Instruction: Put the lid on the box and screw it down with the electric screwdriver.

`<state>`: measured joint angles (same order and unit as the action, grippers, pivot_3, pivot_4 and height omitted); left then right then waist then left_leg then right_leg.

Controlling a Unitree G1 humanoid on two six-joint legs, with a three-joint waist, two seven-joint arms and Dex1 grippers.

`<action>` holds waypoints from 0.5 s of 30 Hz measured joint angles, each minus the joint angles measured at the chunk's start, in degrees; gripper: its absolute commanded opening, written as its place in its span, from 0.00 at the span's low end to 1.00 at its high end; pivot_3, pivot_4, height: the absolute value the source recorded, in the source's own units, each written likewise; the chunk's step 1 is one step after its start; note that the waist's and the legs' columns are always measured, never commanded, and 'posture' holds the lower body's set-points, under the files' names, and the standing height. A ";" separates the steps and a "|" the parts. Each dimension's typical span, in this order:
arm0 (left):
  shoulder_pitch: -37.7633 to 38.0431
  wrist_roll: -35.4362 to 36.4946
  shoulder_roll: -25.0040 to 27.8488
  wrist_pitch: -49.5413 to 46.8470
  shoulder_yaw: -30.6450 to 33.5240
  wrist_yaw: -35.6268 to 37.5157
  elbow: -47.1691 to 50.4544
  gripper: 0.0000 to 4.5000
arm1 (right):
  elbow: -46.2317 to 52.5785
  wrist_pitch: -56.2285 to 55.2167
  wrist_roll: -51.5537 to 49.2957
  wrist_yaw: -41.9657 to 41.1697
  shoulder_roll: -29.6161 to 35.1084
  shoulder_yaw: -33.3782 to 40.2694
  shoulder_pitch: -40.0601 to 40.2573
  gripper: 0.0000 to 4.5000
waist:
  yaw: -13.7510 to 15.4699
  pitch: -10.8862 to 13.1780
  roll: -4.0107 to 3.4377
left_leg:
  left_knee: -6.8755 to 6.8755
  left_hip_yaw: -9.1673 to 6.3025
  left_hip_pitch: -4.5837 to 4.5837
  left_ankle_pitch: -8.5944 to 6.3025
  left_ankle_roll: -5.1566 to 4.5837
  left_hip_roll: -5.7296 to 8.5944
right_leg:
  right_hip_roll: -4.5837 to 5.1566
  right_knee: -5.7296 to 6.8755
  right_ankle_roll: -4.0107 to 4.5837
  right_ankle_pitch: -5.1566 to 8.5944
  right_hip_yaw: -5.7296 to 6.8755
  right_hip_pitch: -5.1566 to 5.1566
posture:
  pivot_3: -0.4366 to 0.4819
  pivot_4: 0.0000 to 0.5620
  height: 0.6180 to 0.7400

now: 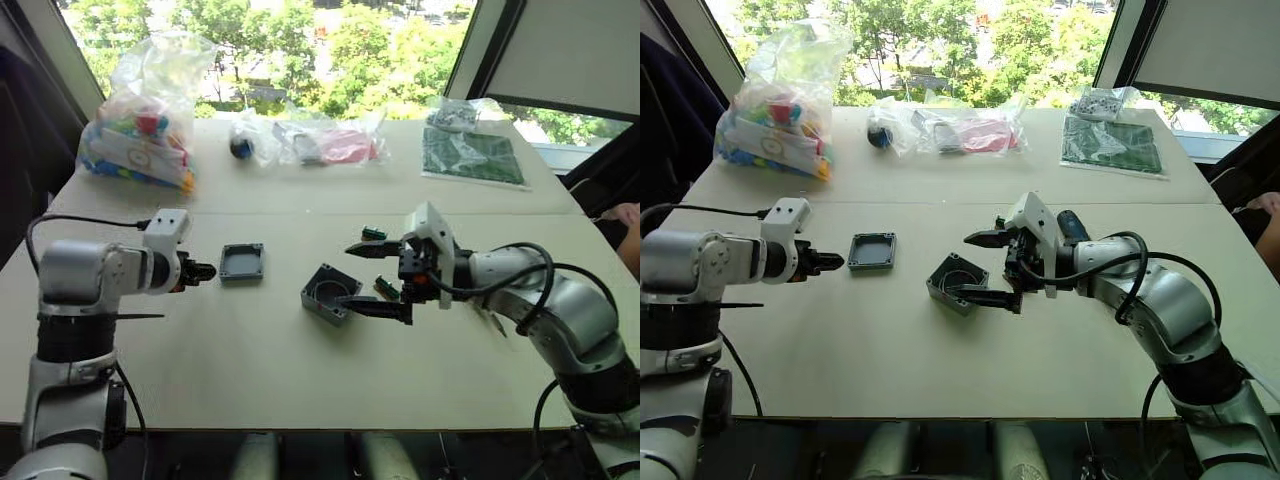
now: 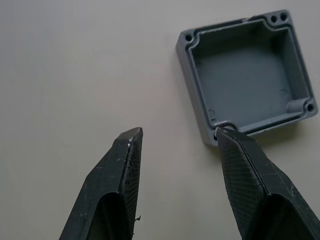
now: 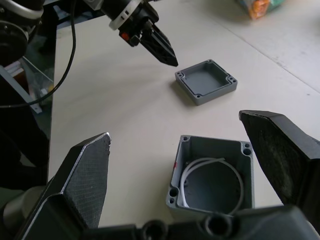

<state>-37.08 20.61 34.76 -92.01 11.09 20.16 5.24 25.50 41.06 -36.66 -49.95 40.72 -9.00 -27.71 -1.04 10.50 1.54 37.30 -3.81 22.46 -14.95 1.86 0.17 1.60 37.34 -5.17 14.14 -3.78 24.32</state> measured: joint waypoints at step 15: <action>-10.88 7.86 2.96 0.01 0.16 -9.88 -4.65 0.98 | 5.43 1.19 0.96 4.78 -2.34 0.71 8.21 1.00 | -0.18 -0.03 0.00 | -0.18 0.11 -0.07 0.10 0.21 0.07 | 0.13 -0.05 0.00 -0.01 -0.05 0.00 | 0.48 0.27 1.00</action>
<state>-47.96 28.47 37.71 -92.00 11.25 10.28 0.60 30.93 42.24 -35.70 -45.17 38.38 -8.29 -19.49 -1.22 10.47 1.54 37.12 -3.70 22.39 -14.85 2.08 0.25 1.72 37.29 -5.17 14.13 -3.83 24.33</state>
